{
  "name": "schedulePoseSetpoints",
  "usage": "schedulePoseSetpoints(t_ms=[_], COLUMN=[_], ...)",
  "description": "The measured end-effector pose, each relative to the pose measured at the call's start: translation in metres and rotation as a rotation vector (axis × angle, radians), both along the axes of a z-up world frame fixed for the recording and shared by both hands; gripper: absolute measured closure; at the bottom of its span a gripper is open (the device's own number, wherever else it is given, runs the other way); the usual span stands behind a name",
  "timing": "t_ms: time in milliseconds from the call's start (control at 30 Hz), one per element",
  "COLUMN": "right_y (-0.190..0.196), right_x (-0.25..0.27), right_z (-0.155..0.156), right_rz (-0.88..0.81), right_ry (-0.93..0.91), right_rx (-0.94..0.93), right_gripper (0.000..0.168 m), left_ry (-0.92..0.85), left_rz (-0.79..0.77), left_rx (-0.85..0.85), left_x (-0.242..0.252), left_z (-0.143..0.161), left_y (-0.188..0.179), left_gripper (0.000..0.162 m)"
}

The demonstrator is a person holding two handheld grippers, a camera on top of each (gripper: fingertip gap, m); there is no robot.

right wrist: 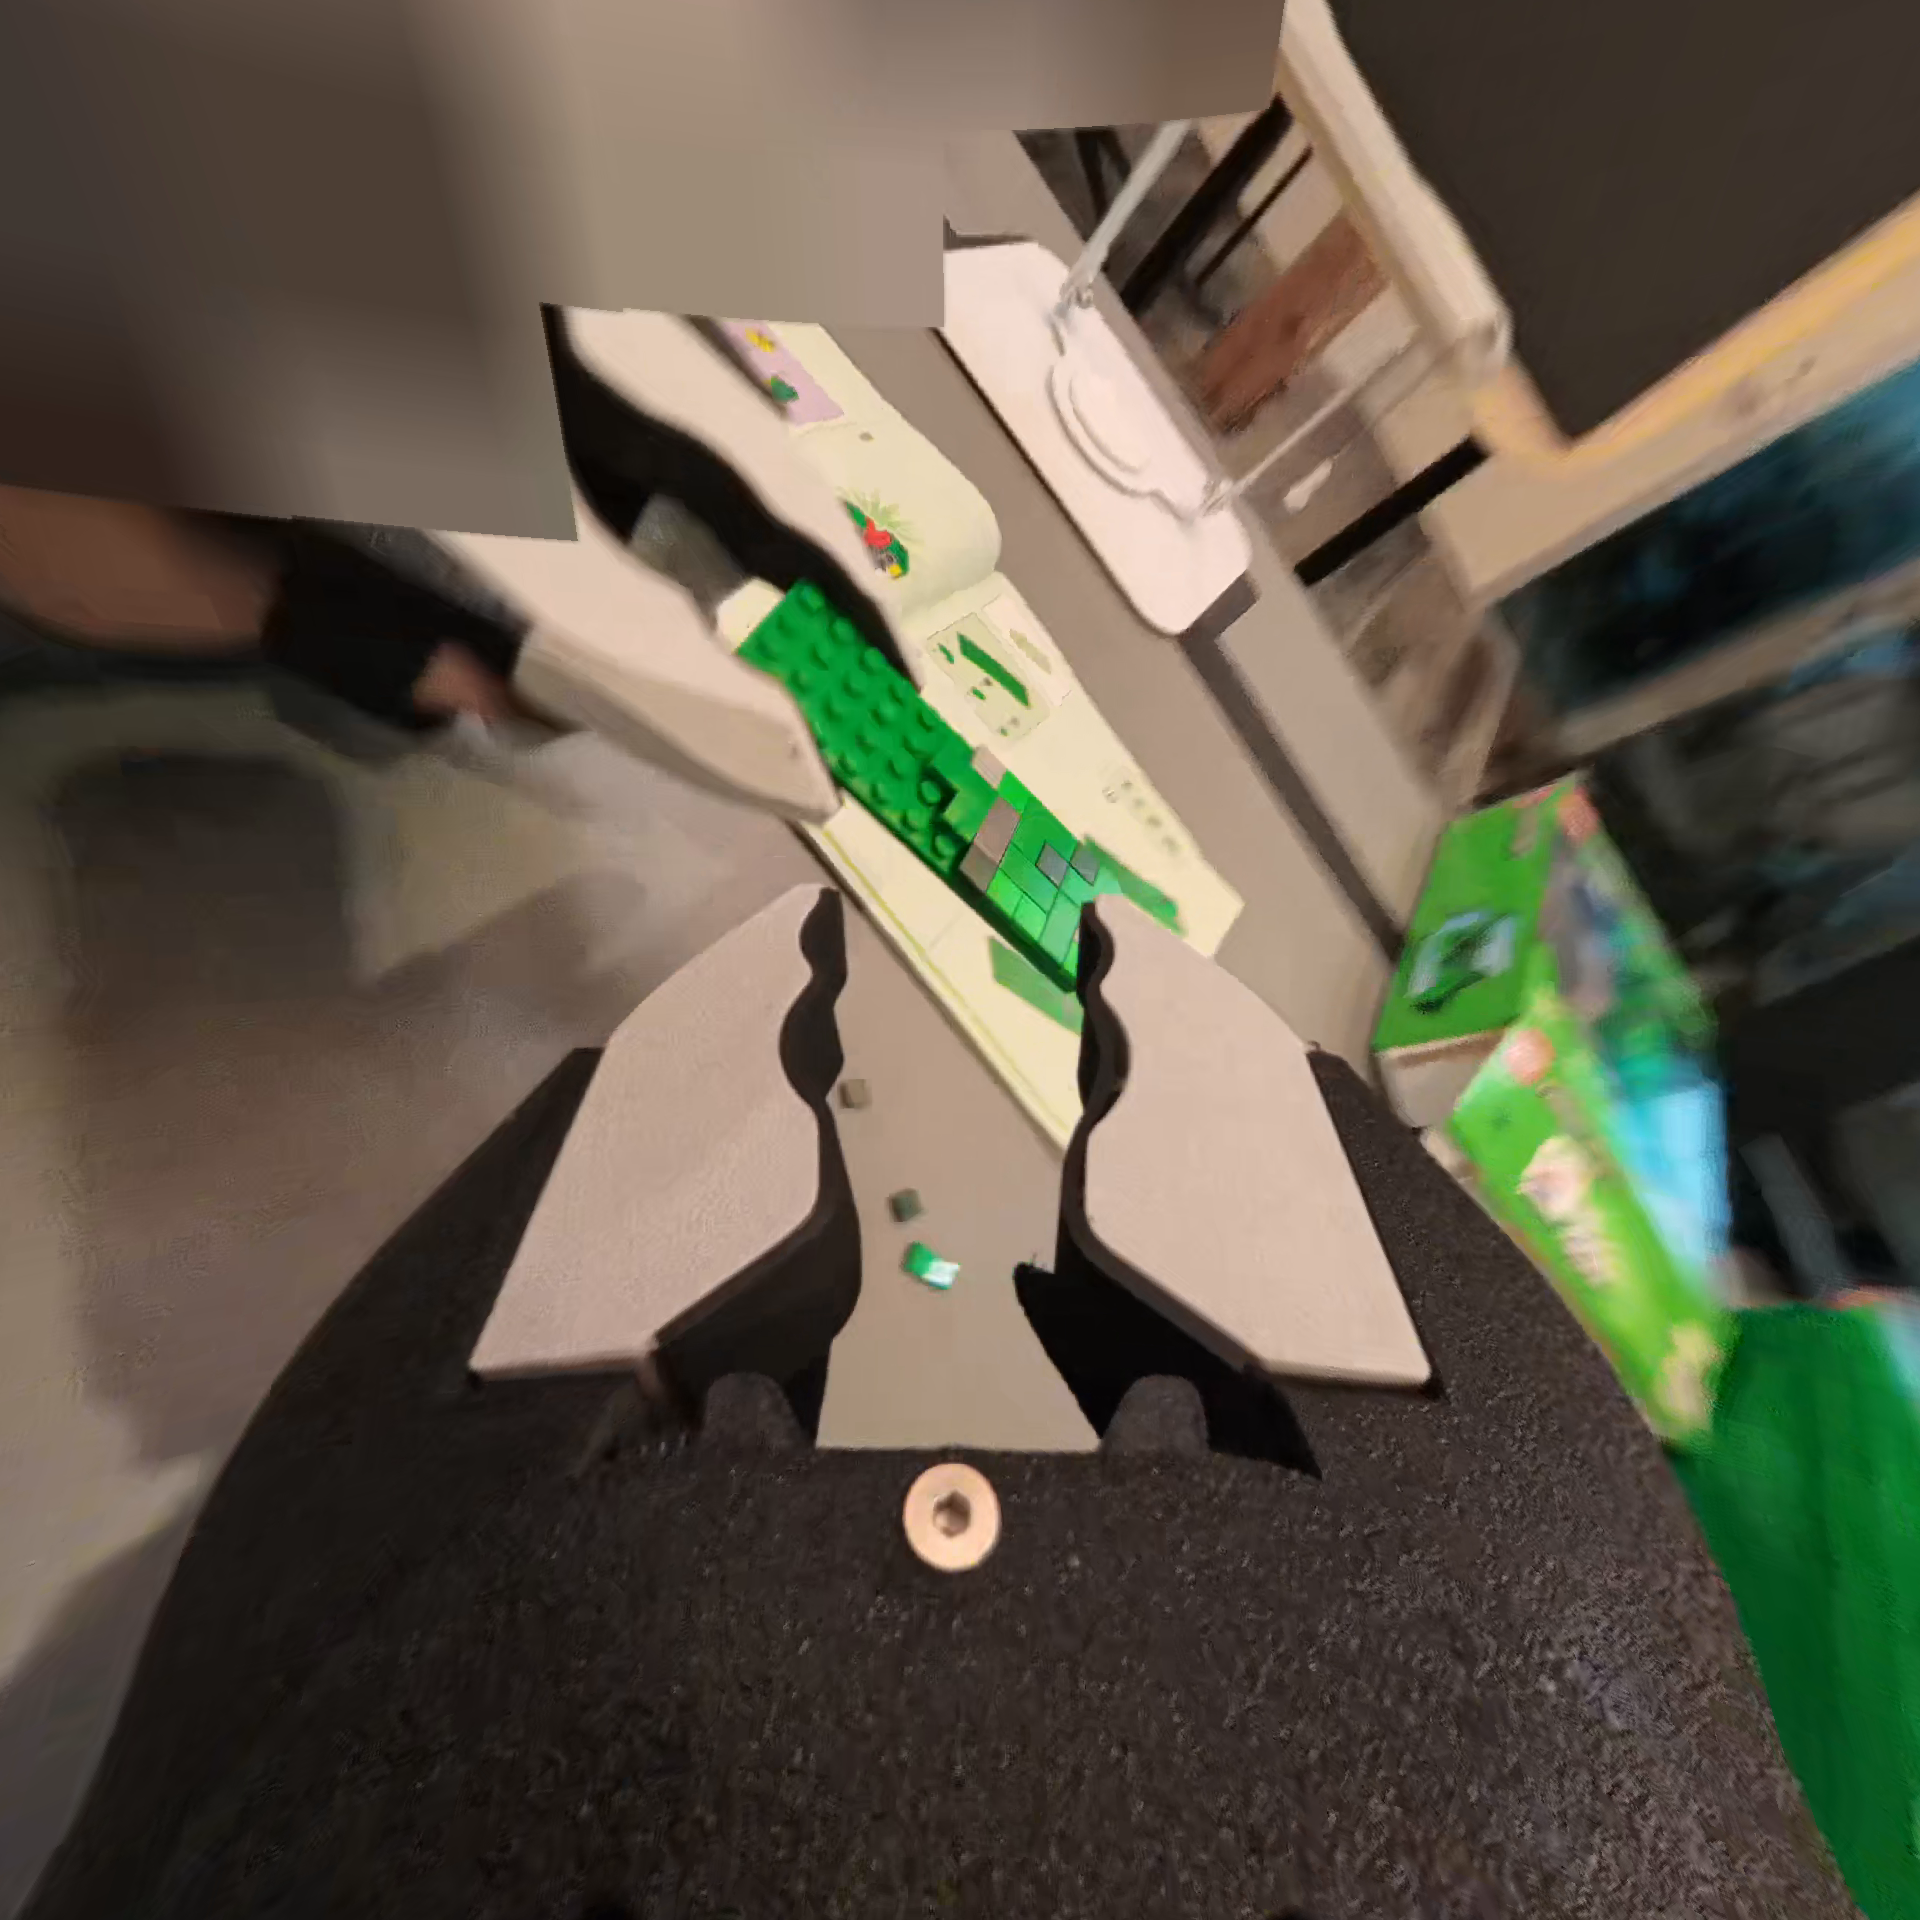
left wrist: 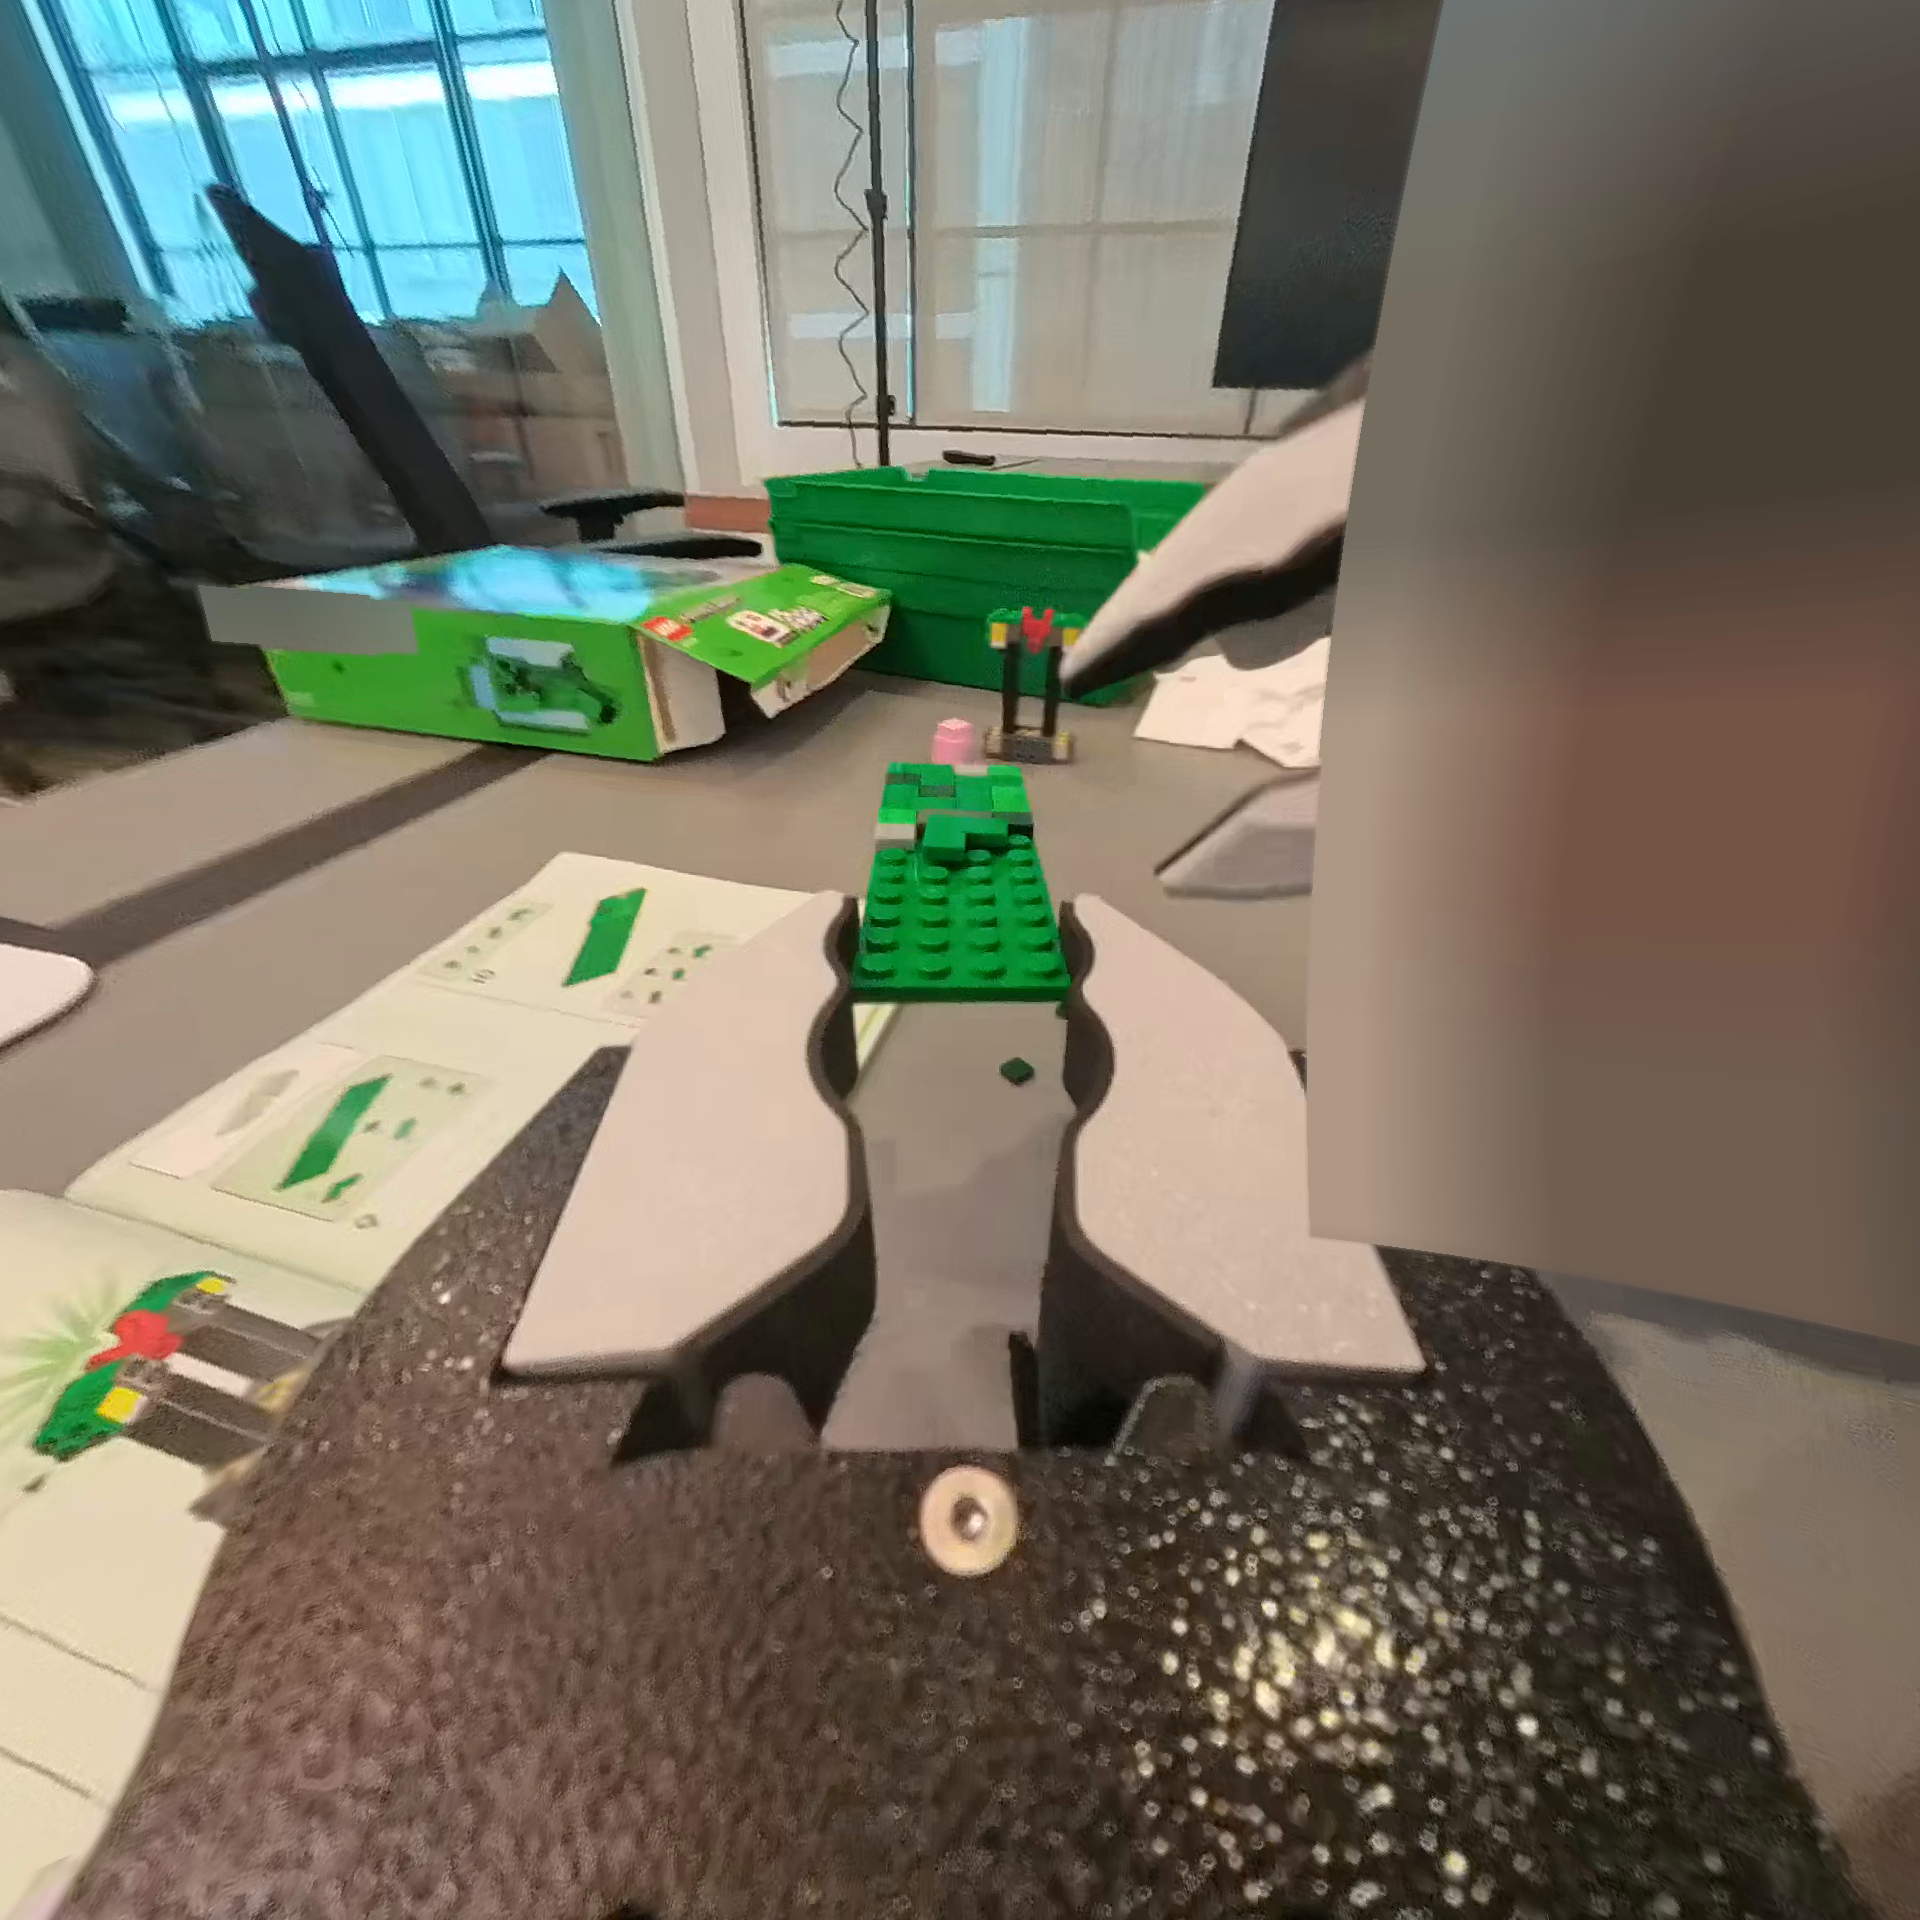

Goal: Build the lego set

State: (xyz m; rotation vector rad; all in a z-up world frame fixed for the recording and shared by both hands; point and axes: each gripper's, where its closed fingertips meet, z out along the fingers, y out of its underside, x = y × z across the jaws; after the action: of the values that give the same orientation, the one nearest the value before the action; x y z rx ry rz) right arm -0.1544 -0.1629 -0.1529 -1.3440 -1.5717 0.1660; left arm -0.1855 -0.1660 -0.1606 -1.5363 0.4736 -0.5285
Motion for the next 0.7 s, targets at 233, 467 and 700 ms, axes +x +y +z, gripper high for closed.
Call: schedulePoseSetpoints(t_ms=[233,467,700], right_y=[0.002,0.005,0.006], right_x=[-0.009,-0.012,-0.011], right_z=[-0.017,-0.021,-0.022], right_rz=[0.081,0.100,0.116], right_ry=[-0.138,-0.173,-0.211], right_rx=[0.528,0.575,0.618], right_gripper=[0.132,0.144,0.157], left_ry=[-0.040,-0.043,-0.032], left_rz=[-0.083,-0.124,-0.147], left_rx=[-0.070,-0.087,-0.088], left_x=[0.009,0.015,0.019], left_z=[-0.006,-0.008,-0.009], left_y=[-0.002,-0.005,-0.007], left_gripper=[0.126,0.126,0.126])
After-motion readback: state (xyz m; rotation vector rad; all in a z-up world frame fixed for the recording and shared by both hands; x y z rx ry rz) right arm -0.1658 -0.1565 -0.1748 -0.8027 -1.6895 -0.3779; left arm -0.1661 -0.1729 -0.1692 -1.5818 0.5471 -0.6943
